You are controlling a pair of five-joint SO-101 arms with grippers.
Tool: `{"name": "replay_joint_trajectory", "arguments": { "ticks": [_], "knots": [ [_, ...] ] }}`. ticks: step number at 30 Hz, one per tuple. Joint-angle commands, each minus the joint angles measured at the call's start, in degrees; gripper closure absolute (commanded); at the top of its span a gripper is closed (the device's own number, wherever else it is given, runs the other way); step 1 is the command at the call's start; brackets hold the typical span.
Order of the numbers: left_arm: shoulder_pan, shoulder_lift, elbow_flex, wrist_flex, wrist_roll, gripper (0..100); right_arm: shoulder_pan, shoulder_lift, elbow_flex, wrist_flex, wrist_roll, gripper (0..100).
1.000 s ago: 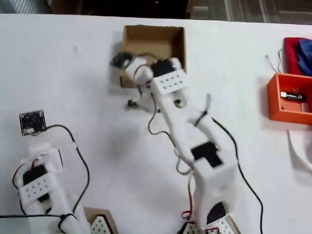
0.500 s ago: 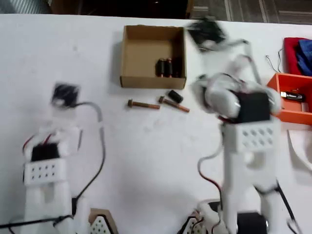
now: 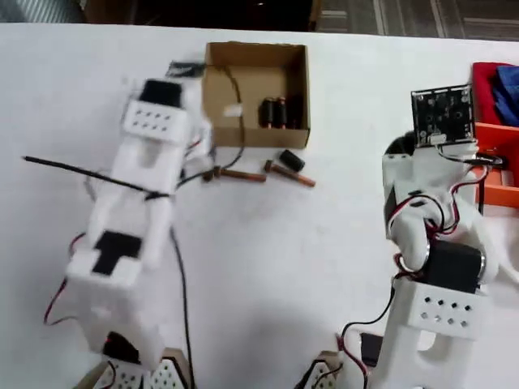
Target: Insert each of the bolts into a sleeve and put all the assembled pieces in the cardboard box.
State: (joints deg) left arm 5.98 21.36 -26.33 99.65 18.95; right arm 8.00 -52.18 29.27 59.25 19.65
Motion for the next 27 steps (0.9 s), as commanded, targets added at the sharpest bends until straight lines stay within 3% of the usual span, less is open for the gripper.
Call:
{"name": "replay_joint_trajectory", "arguments": {
  "ticks": [1, 13, 27],
  "knots": [
    [3.6, 6.4, -18.2, 0.8, 16.9, 86, 0.4, -1.9, -0.4, -4.7, -0.4, 97.8],
    [6.4, 23.1, -30.7, 0.7, 44.0, 86, 0.4, -1.9, 2.2, -6.4, -0.4, 97.8],
    [6.9, 31.6, -31.4, 0.2, 46.8, 85, 0.4, -1.9, 2.5, -7.2, -0.4, 97.8]
  ]
}}
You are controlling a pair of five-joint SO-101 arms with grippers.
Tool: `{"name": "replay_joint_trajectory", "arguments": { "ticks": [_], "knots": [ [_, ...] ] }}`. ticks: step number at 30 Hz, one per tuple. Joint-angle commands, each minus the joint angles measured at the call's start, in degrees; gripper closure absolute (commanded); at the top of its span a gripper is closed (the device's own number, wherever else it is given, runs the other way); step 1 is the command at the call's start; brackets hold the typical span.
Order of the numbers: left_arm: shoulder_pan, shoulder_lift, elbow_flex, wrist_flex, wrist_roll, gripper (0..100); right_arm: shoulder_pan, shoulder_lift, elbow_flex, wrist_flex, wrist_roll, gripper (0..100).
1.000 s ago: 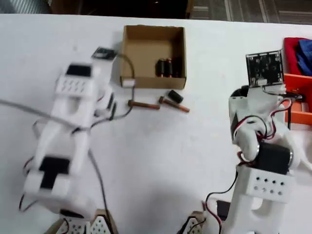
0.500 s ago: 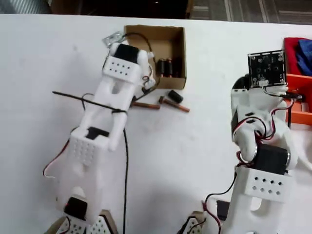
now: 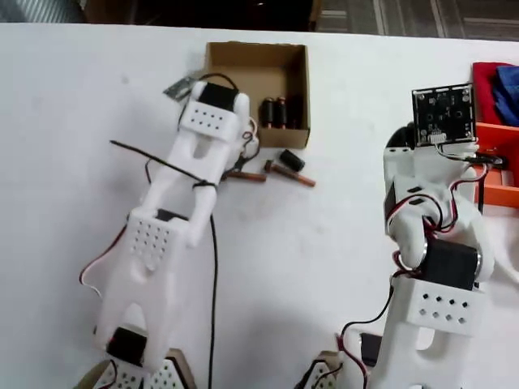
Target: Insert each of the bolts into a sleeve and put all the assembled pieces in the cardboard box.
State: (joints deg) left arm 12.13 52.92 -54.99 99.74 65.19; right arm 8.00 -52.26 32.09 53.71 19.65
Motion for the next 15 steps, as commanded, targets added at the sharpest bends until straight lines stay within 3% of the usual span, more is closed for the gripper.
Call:
{"name": "replay_joint_trajectory", "arguments": {
  "ticks": [1, 7, 15],
  "knots": [
    [0.9, 0.4, -2.8, 0.0, 0.5, 84, 0.4, -1.8, -0.4, -1.5, -0.4, 97.8],
    [1.3, 1.0, -2.8, 0.0, 0.7, 74, 0.4, -1.8, 0.9, -1.7, -0.4, 97.8],
    [1.0, 1.1, -2.2, -2.4, 0.8, 74, 0.4, -1.8, 0.9, -1.7, -0.4, 97.8]
  ]
}}
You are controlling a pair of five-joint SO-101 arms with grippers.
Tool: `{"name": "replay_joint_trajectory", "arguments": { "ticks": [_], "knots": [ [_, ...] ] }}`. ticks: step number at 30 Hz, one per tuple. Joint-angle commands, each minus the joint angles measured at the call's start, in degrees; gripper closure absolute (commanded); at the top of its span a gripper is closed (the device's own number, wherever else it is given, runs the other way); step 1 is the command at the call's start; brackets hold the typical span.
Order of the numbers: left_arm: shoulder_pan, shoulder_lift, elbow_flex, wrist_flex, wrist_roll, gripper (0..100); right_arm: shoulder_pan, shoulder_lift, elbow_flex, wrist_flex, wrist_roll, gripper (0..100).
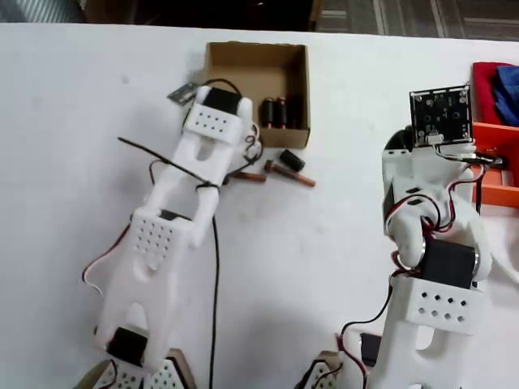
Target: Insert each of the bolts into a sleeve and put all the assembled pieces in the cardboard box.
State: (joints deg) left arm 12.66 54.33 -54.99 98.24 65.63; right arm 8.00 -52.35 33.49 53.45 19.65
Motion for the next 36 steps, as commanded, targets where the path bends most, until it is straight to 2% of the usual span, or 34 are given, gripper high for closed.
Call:
{"name": "replay_joint_trajectory", "arguments": {
  "ticks": [1, 18, 20, 23, 26, 34, 36],
  "knots": [
    [0.4, -0.4, -2.2, -0.9, 0.4, 74, 0.4, -1.7, -0.5, -1.5, -0.4, 97.8],
    [-0.6, 4.8, -2.8, -0.9, 0.2, 75, 0.5, -2.0, -0.6, -1.5, -0.4, 97.8],
    [-0.6, 4.0, -2.8, 0.4, 0.3, 80, 0.5, -2.0, -0.6, -1.5, -0.4, 97.8],
    [-0.6, 3.2, -2.8, 2.2, 0.4, 97, 0.5, -2.1, -0.6, -1.5, -0.4, 97.8],
    [-0.4, 2.5, -2.6, 3.7, 0.2, 95, 0.5, -2.1, -0.6, -1.5, -0.4, 97.8],
    [-0.4, -4.3, -2.1, 4.1, -0.3, 97, 0.6, -1.9, -0.6, -1.5, -0.4, 97.8],
    [-0.1, -7.6, -2.0, 4.1, -4.2, 97, 0.7, -2.0, -0.6, -1.5, -0.4, 97.8]
  ]
}}
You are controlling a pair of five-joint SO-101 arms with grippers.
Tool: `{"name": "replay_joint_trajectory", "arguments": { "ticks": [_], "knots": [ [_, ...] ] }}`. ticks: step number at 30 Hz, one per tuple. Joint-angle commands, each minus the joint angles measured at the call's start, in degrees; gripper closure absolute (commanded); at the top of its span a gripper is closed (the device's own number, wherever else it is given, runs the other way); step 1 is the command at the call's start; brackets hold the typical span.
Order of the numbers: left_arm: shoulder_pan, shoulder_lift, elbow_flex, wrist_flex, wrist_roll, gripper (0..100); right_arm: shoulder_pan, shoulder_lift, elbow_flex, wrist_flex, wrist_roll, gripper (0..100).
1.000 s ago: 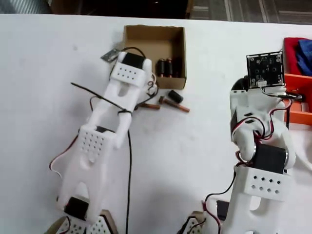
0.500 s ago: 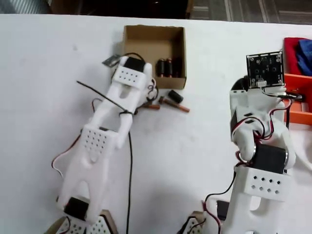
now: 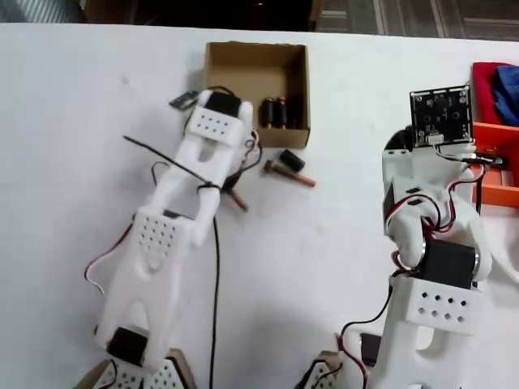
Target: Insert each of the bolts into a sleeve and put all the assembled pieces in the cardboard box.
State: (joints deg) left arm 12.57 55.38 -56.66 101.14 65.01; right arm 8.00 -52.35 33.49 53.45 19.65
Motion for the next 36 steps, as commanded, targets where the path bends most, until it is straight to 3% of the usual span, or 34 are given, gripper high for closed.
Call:
{"name": "replay_joint_trajectory", "arguments": {
  "ticks": [1, 7, 10, 13, 16, 20, 23, 27, 36],
  "knots": [
    [0.3, -10.5, 0.4, 1.2, -6.2, 97, 0.7, -2.1, -0.6, -1.5, -0.4, 97.8],
    [1.4, -25.9, 19.6, 1.2, -29.7, 97, 0.7, -2.2, -0.6, -1.5, -0.4, 97.8],
    [-0.8, -35.4, 32.0, 1.1, -46.6, 97, 0.7, -2.1, -0.6, -1.5, -0.4, 97.8],
    [-6.9, -43.0, 40.7, 0.6, -62.8, 97, 0.5, -1.8, -0.5, -1.5, -0.4, 97.8],
    [-15.9, -45.3, 47.8, -3.3, -73.6, 97, 0.4, -1.8, -0.5, -1.1, -0.4, 97.8],
    [-26.4, -42.8, 57.8, -15.4, -75.4, 97, 0.4, -1.8, -0.5, -1.1, -0.4, 97.8],
    [-29.3, -38.5, 60.4, -21.5, -78.2, 97, -0.7, -1.8, -0.5, -1.0, -0.4, 97.8],
    [-28.5, -32.9, 59.4, -21.8, -83.3, 97, -4.3, -2.2, -0.5, 0.9, -0.4, 97.8],
    [-28.4, -24.4, 47.1, -17.5, -83.6, 96, -5.1, -2.2, -0.4, 2.0, -0.4, 97.8]
  ]
}}
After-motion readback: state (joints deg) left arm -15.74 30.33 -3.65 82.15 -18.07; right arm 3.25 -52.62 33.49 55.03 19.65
